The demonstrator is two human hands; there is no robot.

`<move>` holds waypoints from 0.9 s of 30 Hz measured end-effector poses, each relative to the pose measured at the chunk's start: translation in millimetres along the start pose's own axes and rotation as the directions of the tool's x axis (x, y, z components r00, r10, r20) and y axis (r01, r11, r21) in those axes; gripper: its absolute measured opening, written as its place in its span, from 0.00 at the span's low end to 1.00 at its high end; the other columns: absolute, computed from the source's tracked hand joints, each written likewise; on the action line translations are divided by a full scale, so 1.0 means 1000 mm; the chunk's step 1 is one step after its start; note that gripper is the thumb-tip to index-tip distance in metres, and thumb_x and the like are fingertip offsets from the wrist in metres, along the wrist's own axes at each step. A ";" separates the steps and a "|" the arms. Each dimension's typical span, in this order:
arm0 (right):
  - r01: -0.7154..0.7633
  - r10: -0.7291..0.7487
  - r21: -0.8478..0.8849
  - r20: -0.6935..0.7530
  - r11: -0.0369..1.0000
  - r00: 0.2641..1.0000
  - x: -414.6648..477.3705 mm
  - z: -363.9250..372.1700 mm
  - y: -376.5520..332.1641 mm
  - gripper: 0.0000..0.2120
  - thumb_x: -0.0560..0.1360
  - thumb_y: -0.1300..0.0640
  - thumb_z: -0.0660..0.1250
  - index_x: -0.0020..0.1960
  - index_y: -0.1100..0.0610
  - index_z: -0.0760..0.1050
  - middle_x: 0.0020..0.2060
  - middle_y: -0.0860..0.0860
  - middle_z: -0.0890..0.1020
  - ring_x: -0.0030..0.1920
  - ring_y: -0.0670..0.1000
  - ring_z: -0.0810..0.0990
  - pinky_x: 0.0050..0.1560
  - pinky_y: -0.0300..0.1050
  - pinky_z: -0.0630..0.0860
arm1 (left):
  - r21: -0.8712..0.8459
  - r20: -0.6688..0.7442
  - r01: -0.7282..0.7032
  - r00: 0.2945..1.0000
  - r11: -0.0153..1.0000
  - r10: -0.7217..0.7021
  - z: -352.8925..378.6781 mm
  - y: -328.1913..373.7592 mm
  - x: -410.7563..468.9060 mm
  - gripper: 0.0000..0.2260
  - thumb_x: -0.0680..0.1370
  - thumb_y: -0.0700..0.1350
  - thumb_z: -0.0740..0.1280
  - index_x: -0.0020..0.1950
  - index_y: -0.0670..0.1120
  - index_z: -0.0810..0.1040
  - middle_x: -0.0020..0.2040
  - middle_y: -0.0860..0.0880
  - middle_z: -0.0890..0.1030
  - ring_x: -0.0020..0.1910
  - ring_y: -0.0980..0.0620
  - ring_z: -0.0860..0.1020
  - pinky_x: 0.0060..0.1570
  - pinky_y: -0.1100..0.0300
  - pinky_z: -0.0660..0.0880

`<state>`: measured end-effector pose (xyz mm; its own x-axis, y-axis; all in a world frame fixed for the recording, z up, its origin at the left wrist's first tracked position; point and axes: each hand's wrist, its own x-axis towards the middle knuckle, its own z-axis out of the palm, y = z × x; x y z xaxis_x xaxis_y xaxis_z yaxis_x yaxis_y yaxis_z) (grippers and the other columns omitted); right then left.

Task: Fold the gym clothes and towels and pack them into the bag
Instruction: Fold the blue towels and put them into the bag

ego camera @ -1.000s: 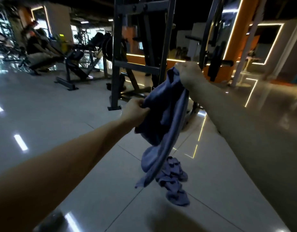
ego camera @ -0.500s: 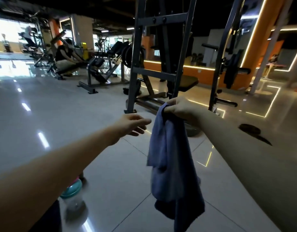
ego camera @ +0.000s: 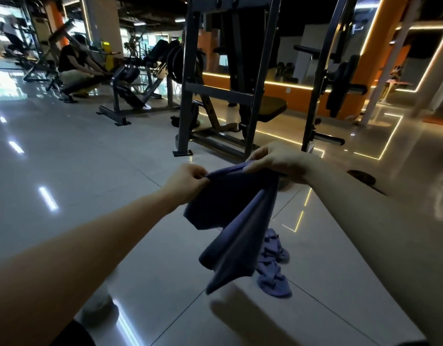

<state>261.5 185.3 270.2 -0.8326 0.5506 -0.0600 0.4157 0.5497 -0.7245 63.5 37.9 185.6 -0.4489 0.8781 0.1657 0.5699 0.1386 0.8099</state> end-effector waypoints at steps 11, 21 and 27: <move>-0.196 0.191 0.100 0.057 0.976 0.980 0.004 0.005 0.069 0.14 0.75 0.47 0.73 0.51 0.57 0.84 0.49 0.56 0.85 0.53 0.56 0.83 0.54 0.51 0.79 | -0.380 0.322 0.372 0.912 0.847 -0.256 -0.010 -0.023 0.016 0.17 0.78 0.53 0.71 0.61 0.44 0.82 0.56 0.41 0.84 0.56 0.42 0.81 0.60 0.46 0.77; -0.217 0.219 0.075 -0.014 0.973 0.976 0.009 0.009 0.081 0.12 0.75 0.46 0.73 0.46 0.55 0.85 0.42 0.53 0.85 0.46 0.52 0.82 0.48 0.48 0.77 | -0.342 0.254 0.324 0.936 0.882 -0.245 -0.019 -0.028 0.016 0.10 0.76 0.34 0.66 0.53 0.44 0.83 0.54 0.43 0.82 0.55 0.45 0.79 0.49 0.55 0.77; -0.216 0.223 0.159 -0.028 0.963 0.974 0.008 0.007 0.088 0.08 0.78 0.56 0.70 0.55 0.56 0.82 0.53 0.55 0.82 0.56 0.55 0.80 0.53 0.50 0.77 | -0.422 0.277 0.331 0.934 0.844 -0.228 -0.039 -0.041 0.013 0.11 0.79 0.35 0.68 0.55 0.48 0.86 0.54 0.44 0.85 0.55 0.46 0.82 0.49 0.57 0.80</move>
<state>288.8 234.3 201.1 -0.7079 0.6771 -0.2009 0.5223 0.3104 -0.7943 7.1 26.2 176.3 -0.3585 0.9149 -0.1854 0.0424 0.2143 0.9758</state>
